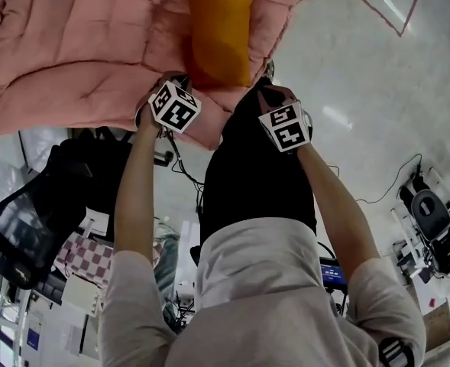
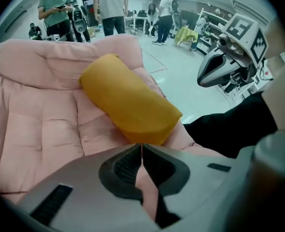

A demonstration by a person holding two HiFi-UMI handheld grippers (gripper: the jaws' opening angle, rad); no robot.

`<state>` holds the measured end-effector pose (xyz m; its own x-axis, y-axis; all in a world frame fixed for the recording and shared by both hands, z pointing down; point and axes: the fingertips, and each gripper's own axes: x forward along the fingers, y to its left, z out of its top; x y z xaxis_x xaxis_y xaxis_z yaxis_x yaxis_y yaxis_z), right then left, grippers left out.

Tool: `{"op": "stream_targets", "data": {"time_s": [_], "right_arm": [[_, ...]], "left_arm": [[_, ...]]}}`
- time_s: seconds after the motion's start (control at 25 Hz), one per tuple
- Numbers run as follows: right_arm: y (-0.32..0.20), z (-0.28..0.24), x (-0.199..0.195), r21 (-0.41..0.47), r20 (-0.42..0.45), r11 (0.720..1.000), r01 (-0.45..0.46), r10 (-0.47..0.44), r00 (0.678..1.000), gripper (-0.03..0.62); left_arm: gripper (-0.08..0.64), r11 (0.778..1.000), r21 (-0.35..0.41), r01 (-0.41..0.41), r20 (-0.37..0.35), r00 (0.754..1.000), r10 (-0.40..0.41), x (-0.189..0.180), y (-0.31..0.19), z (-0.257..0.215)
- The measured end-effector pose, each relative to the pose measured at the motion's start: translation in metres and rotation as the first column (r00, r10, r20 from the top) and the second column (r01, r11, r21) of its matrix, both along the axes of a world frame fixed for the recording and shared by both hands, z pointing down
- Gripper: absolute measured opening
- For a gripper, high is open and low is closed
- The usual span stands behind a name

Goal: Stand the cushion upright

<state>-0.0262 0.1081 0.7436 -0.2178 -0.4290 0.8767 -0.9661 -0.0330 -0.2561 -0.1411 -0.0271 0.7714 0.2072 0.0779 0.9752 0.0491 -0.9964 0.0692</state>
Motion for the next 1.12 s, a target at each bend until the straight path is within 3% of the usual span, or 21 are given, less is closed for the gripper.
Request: {"op": "stream_targets", "data": {"time_s": [0.12, 0.24, 0.48, 0.64, 0.84, 1.12], "right_arm": [[0.006, 0.012, 0.002, -0.011, -0.006, 1.0, -0.005, 0.005, 1.0, 0.006], [0.005, 0.034, -0.007, -0.031, -0.017, 0.998, 0.058, -0.058, 0.998, 0.008], [0.001, 0.065, -0.036, -0.056, -0.026, 0.99, 0.132, -0.133, 0.991, 0.009], [-0.001, 0.081, -0.045, -0.083, -0.031, 0.984, 0.16, -0.163, 0.986, 0.082], [-0.004, 0.102, -0.049, -0.116, -0.057, 0.982, 0.15, -0.157, 0.986, 0.158], [-0.006, 0.122, -0.042, -0.117, -0.075, 0.984, 0.137, -0.147, 0.986, 0.181]], "left_arm": [[0.012, 0.998, -0.051, -0.028, 0.002, 1.0, 0.028, 0.007, 0.006, 0.013], [0.015, 0.99, -0.122, -0.071, 0.024, 0.997, 0.075, 0.002, 0.013, 0.031], [0.13, 0.964, -0.234, -0.124, 0.097, 0.984, 0.15, -0.028, 0.025, 0.061], [0.199, 0.959, -0.239, -0.152, 0.111, 0.977, 0.182, -0.032, 0.032, 0.07], [0.222, 0.955, -0.257, -0.148, 0.126, 0.975, 0.185, -0.031, 0.029, 0.077], [0.225, 0.958, -0.242, -0.154, 0.167, 0.966, 0.198, -0.025, 0.03, 0.088]]}}
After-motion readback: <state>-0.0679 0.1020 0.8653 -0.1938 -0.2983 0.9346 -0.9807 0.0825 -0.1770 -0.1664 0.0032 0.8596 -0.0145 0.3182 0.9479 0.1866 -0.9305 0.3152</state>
